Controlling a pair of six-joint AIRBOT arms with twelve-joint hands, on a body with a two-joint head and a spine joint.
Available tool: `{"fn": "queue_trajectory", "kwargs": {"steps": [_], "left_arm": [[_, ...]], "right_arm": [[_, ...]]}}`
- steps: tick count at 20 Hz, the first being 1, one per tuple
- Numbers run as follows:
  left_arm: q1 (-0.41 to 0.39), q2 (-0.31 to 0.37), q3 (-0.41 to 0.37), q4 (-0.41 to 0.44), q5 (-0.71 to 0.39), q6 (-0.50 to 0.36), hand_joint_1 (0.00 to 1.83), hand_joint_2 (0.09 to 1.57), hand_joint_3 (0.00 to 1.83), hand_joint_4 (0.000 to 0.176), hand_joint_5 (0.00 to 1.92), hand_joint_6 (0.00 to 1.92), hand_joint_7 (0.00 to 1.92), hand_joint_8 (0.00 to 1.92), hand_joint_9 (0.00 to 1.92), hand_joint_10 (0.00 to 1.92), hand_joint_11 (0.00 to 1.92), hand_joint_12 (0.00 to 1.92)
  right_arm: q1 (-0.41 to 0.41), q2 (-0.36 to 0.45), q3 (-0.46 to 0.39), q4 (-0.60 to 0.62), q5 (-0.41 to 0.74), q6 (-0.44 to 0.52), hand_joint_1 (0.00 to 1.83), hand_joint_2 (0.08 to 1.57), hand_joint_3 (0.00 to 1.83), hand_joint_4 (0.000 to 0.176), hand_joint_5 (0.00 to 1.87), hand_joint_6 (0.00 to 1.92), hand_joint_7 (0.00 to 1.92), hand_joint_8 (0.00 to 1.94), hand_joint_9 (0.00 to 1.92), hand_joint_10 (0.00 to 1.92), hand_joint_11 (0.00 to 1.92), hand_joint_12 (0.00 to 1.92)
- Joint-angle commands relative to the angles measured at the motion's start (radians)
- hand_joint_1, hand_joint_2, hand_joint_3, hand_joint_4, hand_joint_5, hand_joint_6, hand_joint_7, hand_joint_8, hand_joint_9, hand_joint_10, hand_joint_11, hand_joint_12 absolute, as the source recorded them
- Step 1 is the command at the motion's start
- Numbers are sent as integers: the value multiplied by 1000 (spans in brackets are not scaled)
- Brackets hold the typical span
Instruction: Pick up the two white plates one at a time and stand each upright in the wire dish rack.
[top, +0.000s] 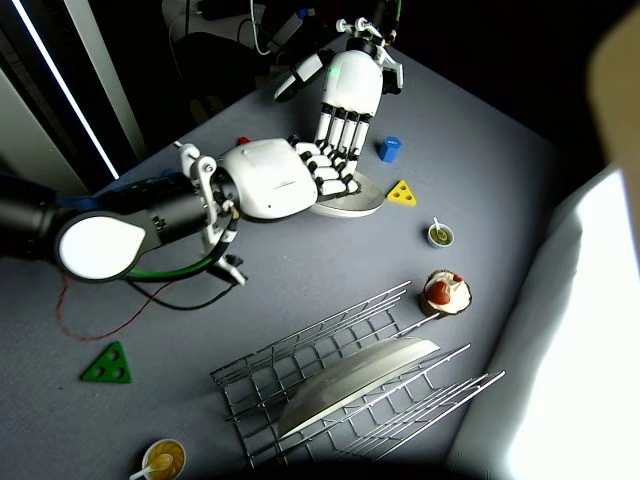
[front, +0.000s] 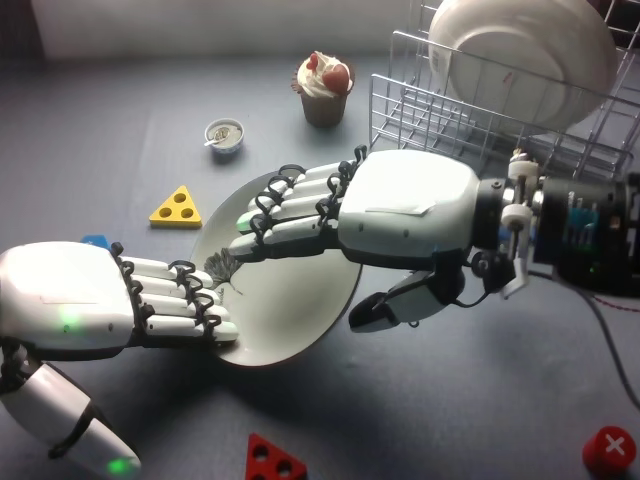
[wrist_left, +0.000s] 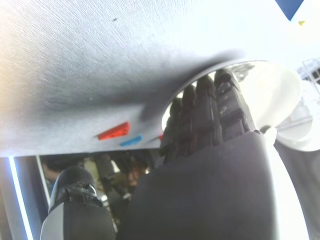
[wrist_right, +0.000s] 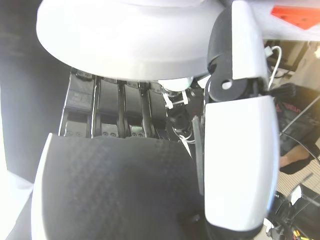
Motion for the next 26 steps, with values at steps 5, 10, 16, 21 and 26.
{"fn": "queue_trajectory", "kwargs": {"steps": [5,10,16,21,26], "left_arm": [[-1,-14,7,0,0,-6,72,930,0,0,111,3,140,4,130,5,145,8],[-2,-16,7,-1,0,-6,44,930,0,0,135,11,159,14,150,13,160,13],[0,-16,7,-1,0,-6,31,935,1,0,128,5,154,6,142,7,163,13],[-5,-6,3,-38,-7,-6,23,939,1,0,104,2,134,2,122,3,140,2],[-68,56,-13,-157,-72,-6,40,941,1,0,111,5,151,5,143,8,145,12]], "right_arm": [[-8,-33,32,32,91,-48,1302,972,6,0,404,11,311,6,298,4,324,52],[-15,-43,58,26,116,-185,1434,1030,1,0,685,7,633,5,600,8,555,127],[-22,-45,47,61,116,-208,1504,1051,0,0,990,907,1118,520,1031,817,1004,1310],[-22,-45,23,62,116,-208,1495,1045,0,0,1013,901,1092,538,1099,727,1035,1289],[8,-22,-34,62,113,-149,1494,1057,1,0,994,935,1087,551,1070,786,960,1382]]}}
